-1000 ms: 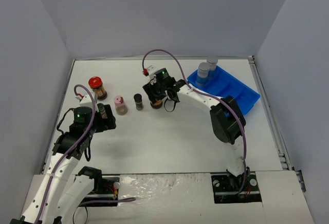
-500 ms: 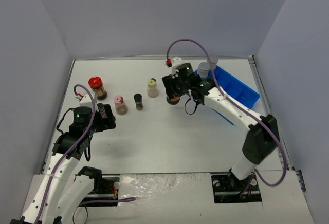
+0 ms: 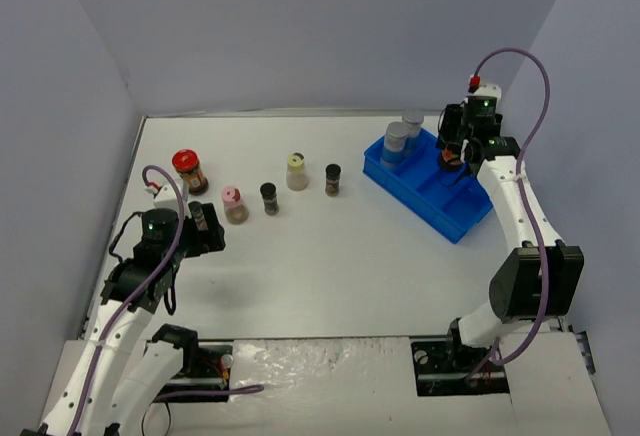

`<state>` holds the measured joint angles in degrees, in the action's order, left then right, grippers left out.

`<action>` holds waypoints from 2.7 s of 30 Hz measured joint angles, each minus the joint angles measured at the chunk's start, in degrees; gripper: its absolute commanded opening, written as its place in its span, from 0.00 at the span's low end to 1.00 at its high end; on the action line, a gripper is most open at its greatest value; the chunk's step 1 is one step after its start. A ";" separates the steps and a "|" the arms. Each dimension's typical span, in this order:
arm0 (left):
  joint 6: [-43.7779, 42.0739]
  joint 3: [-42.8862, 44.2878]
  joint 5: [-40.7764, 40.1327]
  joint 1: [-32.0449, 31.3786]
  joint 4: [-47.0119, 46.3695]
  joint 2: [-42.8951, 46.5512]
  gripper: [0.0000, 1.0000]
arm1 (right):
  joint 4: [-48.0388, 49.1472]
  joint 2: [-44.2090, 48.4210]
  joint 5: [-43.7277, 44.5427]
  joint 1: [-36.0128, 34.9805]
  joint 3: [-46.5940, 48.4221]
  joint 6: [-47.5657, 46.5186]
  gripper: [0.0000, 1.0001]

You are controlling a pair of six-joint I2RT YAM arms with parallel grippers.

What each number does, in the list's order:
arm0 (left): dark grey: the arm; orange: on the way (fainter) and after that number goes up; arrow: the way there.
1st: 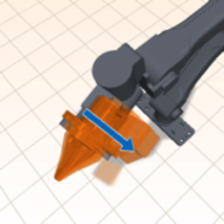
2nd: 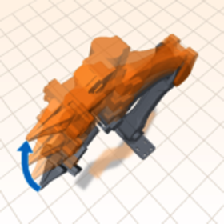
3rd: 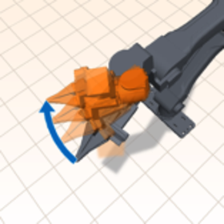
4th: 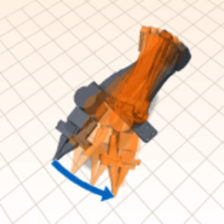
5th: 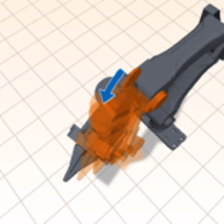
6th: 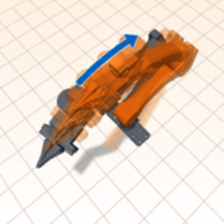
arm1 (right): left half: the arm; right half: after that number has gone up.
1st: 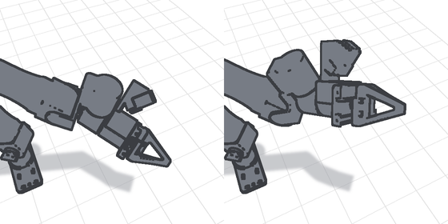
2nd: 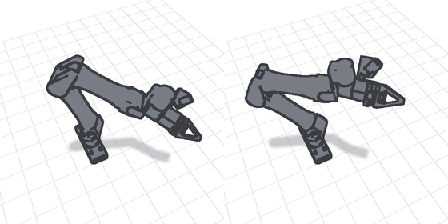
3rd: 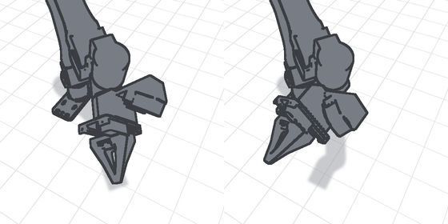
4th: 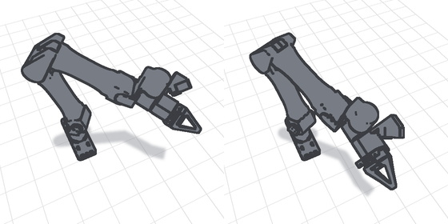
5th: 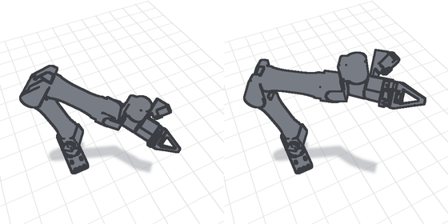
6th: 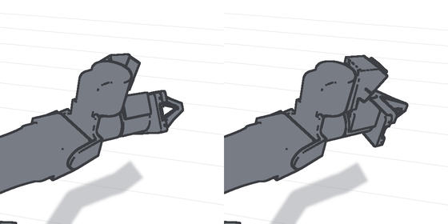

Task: Organize the condiment bottles

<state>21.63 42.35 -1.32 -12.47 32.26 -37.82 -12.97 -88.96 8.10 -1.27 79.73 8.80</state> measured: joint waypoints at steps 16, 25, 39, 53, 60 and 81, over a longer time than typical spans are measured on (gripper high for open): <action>-0.02 -0.01 -0.20 0.00 -0.01 0.17 0.97 | 7.37 -15.45 -5.01 0.83 5.73 -2.52 0.00; -0.02 -0.01 -0.20 0.00 -0.03 0.03 0.97 | 9.77 -18.61 -5.54 0.83 6.63 -2.99 0.00; -0.02 -0.02 -0.22 0.00 -0.03 -0.22 0.97 | 13.80 -22.49 -4.67 0.83 5.20 -3.28 0.35; 1.26 -0.02 -0.18 0.00 0.07 -1.18 0.97 | 19.49 -22.47 -3.98 0.83 3.44 -3.26 0.95; 5.54 3.95 -1.67 0.00 2.25 -6.17 0.97 | 17.02 -18.61 -4.28 0.83 3.30 -2.27 1.00; 8.36 40.44 -8.80 11.68 1.60 -54.64 0.97 | 8.87 22.30 -15.61 -2.12 -13.92 9.15 1.00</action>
<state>29.99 82.79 -10.12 -0.79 33.86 -92.46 -4.10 -66.66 -7.51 -3.39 65.82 17.95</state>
